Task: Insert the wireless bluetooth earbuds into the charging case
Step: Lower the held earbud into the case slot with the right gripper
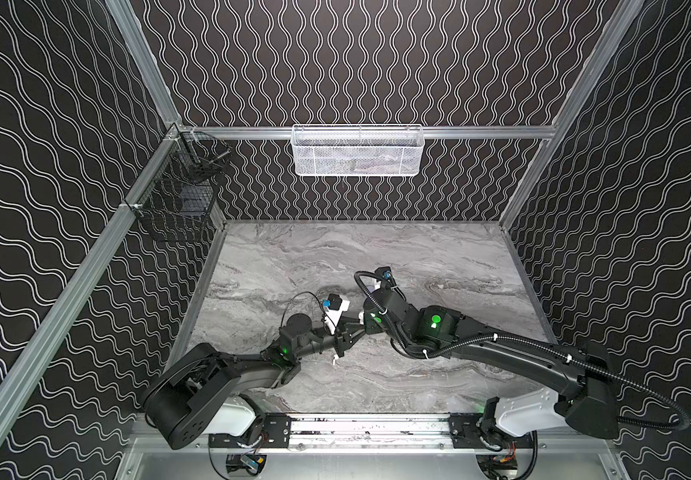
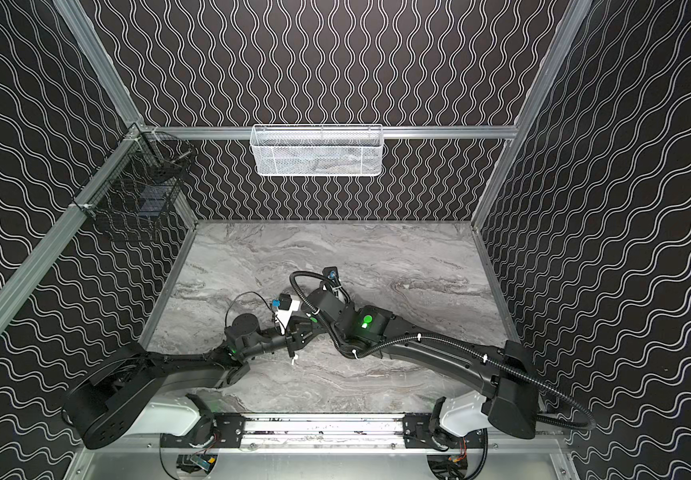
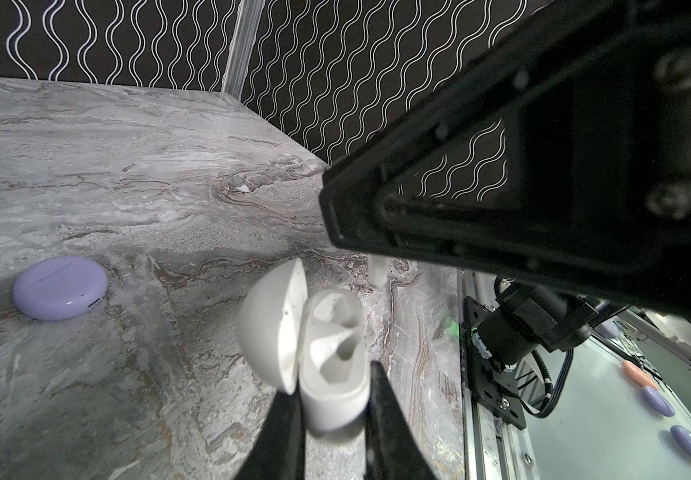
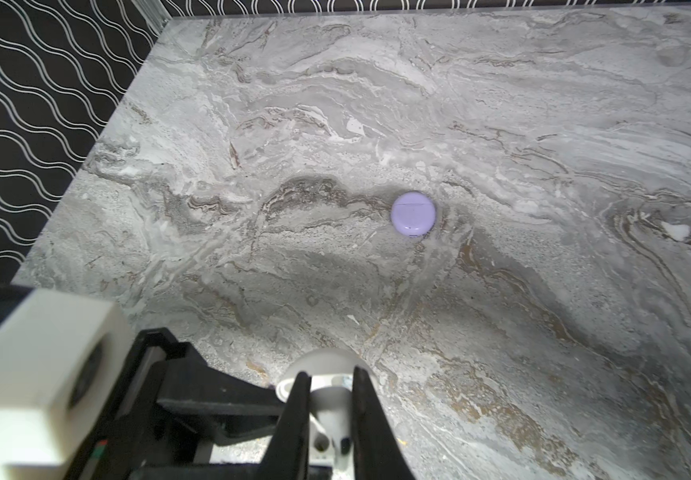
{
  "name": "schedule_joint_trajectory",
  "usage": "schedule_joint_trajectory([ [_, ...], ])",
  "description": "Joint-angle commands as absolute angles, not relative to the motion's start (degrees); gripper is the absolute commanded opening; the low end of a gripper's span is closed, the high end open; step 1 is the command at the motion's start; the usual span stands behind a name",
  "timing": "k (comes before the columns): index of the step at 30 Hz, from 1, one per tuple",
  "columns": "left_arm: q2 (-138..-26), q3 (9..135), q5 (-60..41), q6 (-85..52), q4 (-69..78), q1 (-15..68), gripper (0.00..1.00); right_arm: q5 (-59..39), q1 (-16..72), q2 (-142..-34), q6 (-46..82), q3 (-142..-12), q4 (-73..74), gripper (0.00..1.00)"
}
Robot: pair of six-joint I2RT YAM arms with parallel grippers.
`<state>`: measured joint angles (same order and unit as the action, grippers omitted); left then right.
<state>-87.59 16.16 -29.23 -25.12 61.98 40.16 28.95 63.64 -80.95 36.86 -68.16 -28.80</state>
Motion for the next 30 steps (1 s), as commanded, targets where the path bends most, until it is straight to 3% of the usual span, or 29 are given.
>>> schedule_joint_trajectory([
  [1,-87.8,16.47,-29.95,-24.43,63.81,40.17,0.0,27.89,63.76,-81.21,36.59,-68.29,-26.81,0.12],
  [30,-87.38,15.96,-30.59,-24.9,65.3,40.17,0.0,26.54,63.9,-82.99,36.44,-66.89,-25.84,0.12],
])
